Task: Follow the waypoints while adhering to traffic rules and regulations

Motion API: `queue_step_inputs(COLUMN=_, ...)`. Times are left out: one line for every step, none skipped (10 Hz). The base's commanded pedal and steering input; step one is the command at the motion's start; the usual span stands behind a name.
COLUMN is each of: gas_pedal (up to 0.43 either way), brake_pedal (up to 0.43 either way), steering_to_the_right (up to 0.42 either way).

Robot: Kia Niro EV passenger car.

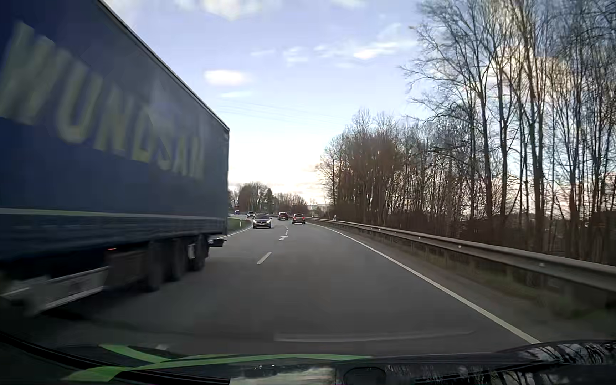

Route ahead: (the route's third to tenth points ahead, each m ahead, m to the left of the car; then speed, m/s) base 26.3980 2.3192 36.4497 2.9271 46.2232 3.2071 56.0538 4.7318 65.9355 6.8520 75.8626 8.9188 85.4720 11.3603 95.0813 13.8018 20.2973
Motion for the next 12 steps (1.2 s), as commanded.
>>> queue_step_inputs(gas_pedal=0.177, brake_pedal=0.0, steering_to_the_right=-0.016)
queue_step_inputs(gas_pedal=0.177, brake_pedal=0.0, steering_to_the_right=-0.016)
queue_step_inputs(gas_pedal=0.177, brake_pedal=0.0, steering_to_the_right=-0.017)
queue_step_inputs(gas_pedal=0.177, brake_pedal=0.0, steering_to_the_right=-0.018)
queue_step_inputs(gas_pedal=0.177, brake_pedal=0.0, steering_to_the_right=-0.018)
queue_step_inputs(gas_pedal=0.177, brake_pedal=0.0, steering_to_the_right=-0.018)
queue_step_inputs(gas_pedal=0.177, brake_pedal=0.0, steering_to_the_right=-0.018)
queue_step_inputs(gas_pedal=0.177, brake_pedal=0.0, steering_to_the_right=-0.018)
queue_step_inputs(gas_pedal=0.177, brake_pedal=0.0, steering_to_the_right=-0.018)
queue_step_inputs(gas_pedal=0.177, brake_pedal=0.0, steering_to_the_right=-0.019)
queue_step_inputs(gas_pedal=0.177, brake_pedal=0.0, steering_to_the_right=-0.018)
queue_step_inputs(gas_pedal=0.177, brake_pedal=0.0, steering_to_the_right=-0.016)
